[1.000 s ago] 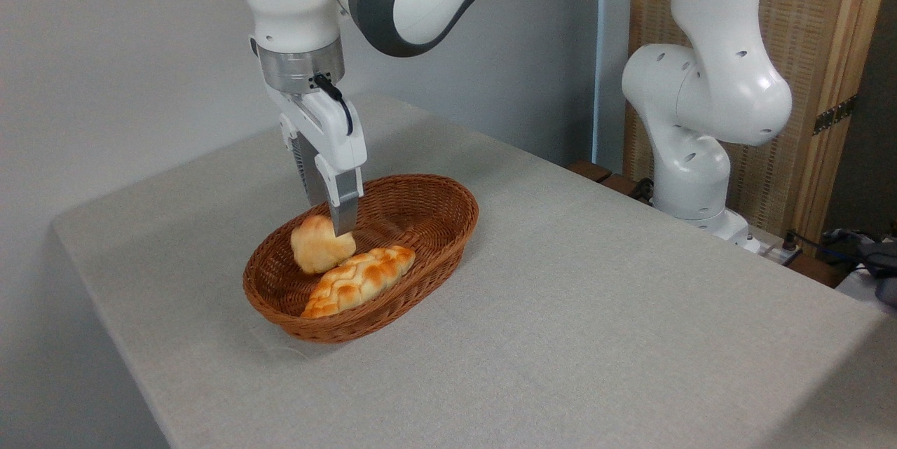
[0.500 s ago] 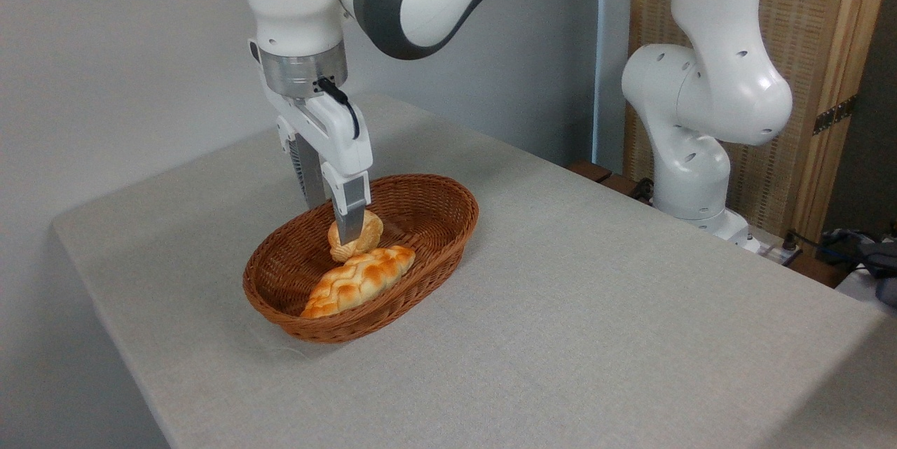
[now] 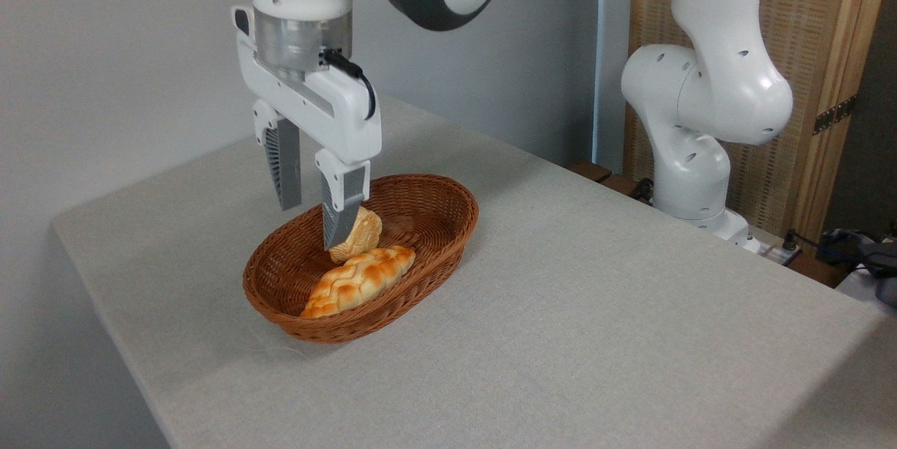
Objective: Put bread into the basket
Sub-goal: 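Open the gripper to release the bun and raise it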
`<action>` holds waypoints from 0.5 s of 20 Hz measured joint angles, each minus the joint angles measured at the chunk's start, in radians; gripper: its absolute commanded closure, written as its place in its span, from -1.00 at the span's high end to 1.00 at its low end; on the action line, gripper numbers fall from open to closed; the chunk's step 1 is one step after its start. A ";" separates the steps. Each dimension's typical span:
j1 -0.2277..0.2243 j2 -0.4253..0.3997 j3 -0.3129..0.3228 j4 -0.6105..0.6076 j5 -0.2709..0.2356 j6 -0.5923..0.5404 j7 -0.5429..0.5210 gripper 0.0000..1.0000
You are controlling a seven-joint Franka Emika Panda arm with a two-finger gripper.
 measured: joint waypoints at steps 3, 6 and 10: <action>0.000 -0.002 0.003 0.035 0.042 -0.039 0.000 1.00; 0.000 -0.006 0.010 0.056 0.064 -0.061 0.000 1.00; 0.001 -0.010 0.031 0.091 0.070 -0.120 0.000 1.00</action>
